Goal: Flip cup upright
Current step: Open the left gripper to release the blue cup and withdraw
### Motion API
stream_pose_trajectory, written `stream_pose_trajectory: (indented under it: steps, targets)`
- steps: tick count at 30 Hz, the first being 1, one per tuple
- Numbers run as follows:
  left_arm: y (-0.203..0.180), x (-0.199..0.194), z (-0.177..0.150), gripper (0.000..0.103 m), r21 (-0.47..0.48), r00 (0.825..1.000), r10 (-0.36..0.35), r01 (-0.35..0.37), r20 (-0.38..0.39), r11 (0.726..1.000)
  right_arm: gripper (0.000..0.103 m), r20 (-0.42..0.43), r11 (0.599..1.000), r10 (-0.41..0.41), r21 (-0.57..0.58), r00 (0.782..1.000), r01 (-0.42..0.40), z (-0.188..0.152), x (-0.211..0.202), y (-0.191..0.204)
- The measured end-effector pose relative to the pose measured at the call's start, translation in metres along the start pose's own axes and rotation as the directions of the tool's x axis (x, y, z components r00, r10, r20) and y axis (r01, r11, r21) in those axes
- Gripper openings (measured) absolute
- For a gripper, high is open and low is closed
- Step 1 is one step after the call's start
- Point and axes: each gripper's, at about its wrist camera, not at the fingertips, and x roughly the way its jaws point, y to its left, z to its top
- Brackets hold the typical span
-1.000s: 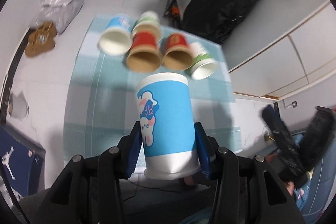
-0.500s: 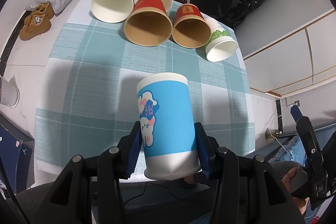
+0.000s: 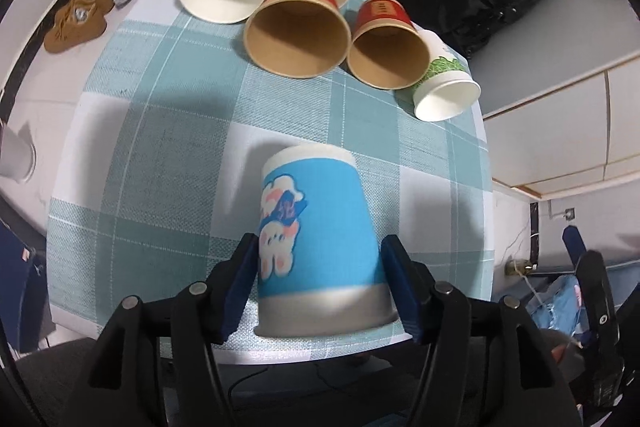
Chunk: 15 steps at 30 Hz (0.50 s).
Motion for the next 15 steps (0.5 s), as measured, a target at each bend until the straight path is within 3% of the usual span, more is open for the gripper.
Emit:
stream_pose_trajectory:
  steps: [7,15]
  targets:
    - [0.005,0.000,0.000,0.060,-0.022,1.000,-0.008,0.008,-0.025,1.000,0.103,-0.002,1.000,0.003,0.023,1.000,-0.003,0.000,0.000,-0.005]
    - [-0.001,-0.012,0.000,0.061,-0.015,0.999,0.001,0.000,0.035,1.000,0.103,0.000,1.000,0.007,0.005,1.000,-0.007,-0.001,-0.002,-0.001]
